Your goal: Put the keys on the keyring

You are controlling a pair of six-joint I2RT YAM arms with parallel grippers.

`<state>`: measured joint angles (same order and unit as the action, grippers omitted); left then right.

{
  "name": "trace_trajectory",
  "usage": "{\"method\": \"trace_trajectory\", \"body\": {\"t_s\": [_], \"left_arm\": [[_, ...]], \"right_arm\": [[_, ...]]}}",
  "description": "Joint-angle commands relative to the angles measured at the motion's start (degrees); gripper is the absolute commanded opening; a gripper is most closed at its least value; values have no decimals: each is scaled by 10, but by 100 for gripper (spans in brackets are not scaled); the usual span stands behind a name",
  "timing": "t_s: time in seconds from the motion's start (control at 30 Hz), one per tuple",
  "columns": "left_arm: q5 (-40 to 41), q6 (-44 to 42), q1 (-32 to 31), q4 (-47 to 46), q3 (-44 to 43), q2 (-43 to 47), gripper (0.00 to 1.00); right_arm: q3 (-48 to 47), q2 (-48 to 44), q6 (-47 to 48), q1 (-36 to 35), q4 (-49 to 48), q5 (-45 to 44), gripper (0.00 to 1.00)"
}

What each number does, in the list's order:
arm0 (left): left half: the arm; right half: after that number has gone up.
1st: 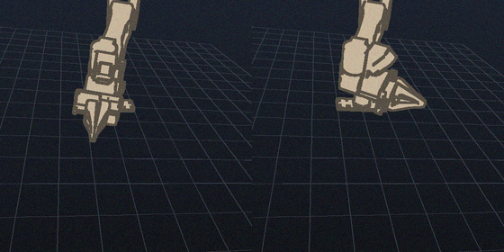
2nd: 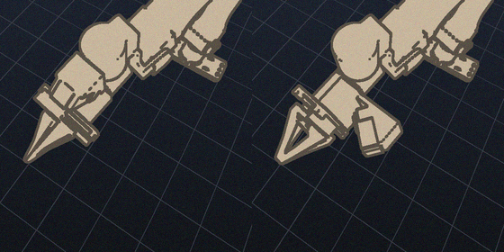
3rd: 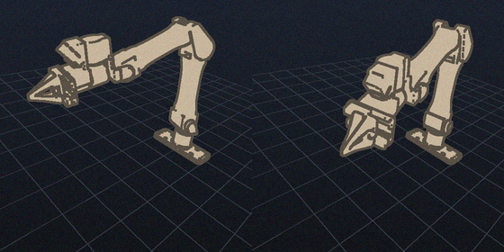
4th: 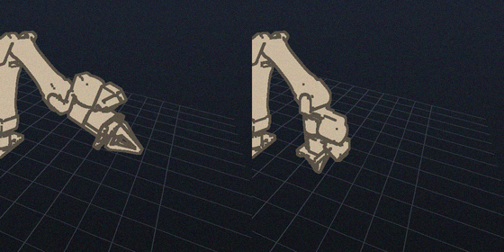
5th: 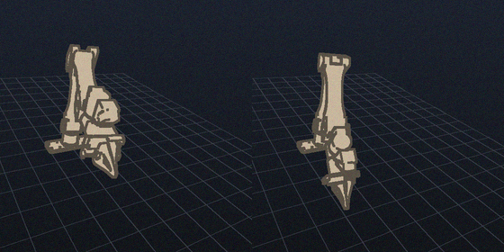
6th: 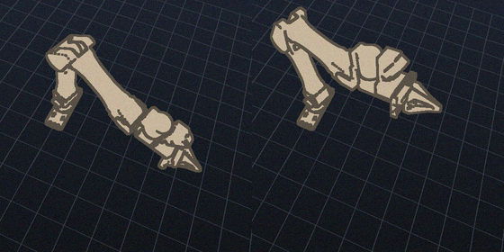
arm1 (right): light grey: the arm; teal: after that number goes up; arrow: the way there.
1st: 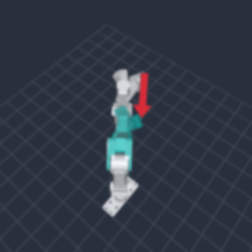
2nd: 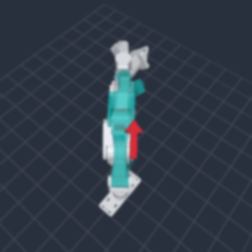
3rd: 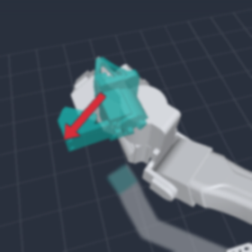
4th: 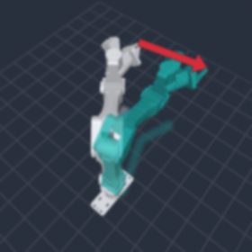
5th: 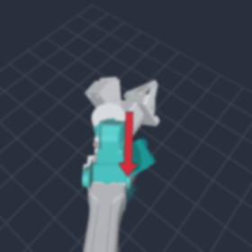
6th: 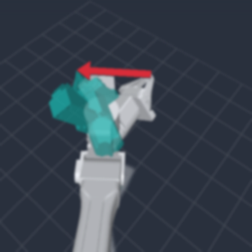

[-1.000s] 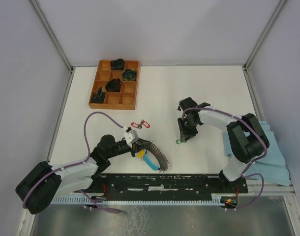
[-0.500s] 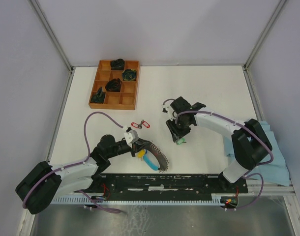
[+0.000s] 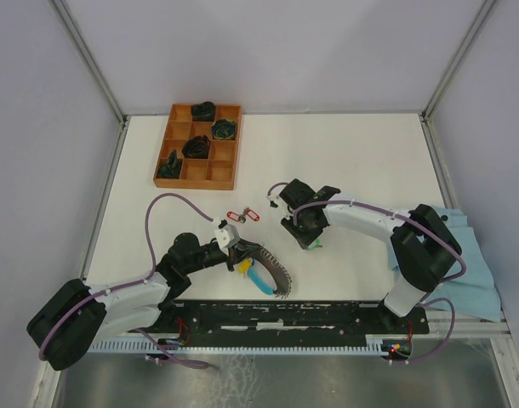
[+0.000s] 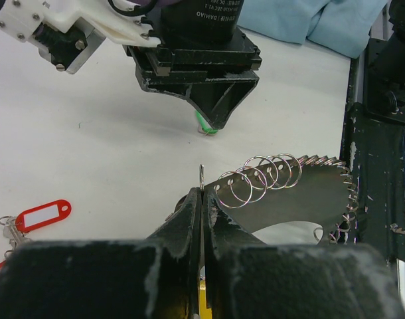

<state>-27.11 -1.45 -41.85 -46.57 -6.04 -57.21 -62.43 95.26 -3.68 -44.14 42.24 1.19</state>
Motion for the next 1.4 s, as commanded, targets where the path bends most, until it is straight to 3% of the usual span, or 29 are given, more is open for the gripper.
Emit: {"method": "trace_trajectory", "body": {"t_s": [0.0,0.33,0.8,0.97,1.23,1.37], "left_arm": [[-1,-24,0,-34,-13,3,3],[-5,-22,0,-37,-12,0,3],[-8,-20,0,-38,-10,5,3],[-9,-21,0,-38,-11,5,3],[-8,-21,0,-37,-10,8,3],[-8,-20,1,-35,-10,10,3]], "right_arm": [[3,6,7,-14,-29,-30,33],[42,-12,-17,-26,-61,-83,32],[38,5,-35,-33,-66,-86,30],[30,15,-38,-33,-61,-86,23],[8,22,-53,-33,-75,-89,3],[-7,29,-75,-30,-85,-121,1]]}}
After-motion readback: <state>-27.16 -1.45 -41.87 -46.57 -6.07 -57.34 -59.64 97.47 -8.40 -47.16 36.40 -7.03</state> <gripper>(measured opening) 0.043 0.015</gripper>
